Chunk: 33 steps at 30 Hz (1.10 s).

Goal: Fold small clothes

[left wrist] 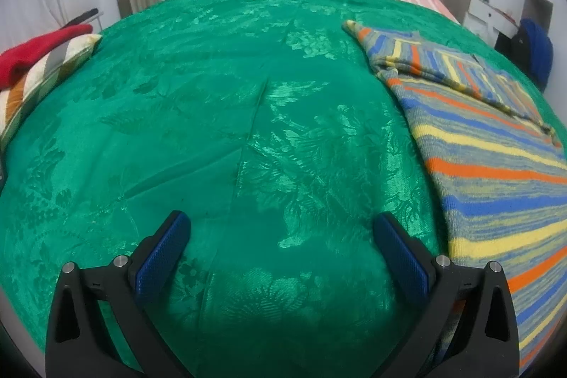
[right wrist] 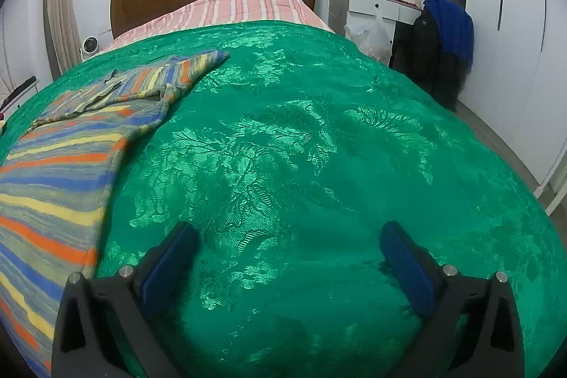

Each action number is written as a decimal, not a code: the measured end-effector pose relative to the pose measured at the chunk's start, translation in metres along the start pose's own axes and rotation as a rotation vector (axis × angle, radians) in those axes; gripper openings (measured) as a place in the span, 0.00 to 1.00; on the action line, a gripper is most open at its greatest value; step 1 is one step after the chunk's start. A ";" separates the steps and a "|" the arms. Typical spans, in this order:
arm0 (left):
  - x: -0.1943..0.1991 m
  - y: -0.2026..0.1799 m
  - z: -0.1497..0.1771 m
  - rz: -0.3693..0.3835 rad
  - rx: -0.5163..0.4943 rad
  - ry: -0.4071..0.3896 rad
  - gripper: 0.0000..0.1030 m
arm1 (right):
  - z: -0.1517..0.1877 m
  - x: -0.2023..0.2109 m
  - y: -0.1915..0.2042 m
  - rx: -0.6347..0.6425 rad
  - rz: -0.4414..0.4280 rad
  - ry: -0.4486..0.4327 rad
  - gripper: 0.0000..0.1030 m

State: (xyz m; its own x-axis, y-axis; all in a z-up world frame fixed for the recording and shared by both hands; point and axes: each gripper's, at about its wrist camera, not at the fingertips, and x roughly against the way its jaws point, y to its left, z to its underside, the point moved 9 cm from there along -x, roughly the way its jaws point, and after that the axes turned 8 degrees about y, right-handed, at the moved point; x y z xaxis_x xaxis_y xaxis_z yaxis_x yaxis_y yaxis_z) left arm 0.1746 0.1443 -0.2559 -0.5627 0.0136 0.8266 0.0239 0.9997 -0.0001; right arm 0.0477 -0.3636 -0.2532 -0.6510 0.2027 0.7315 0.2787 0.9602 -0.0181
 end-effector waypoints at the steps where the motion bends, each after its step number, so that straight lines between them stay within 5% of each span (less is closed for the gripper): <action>1: 0.000 0.000 0.000 -0.001 -0.001 -0.001 1.00 | 0.000 0.000 0.000 0.000 0.000 -0.001 1.00; 33: -0.001 -0.002 0.000 -0.006 -0.003 -0.014 1.00 | -0.001 0.000 0.001 0.007 0.002 -0.008 1.00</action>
State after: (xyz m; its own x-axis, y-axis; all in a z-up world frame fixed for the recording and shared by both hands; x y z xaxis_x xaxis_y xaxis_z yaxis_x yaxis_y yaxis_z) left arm 0.1754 0.1425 -0.2565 -0.5744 0.0077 0.8185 0.0232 0.9997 0.0069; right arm 0.0488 -0.3624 -0.2530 -0.6562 0.2061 0.7259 0.2750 0.9611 -0.0243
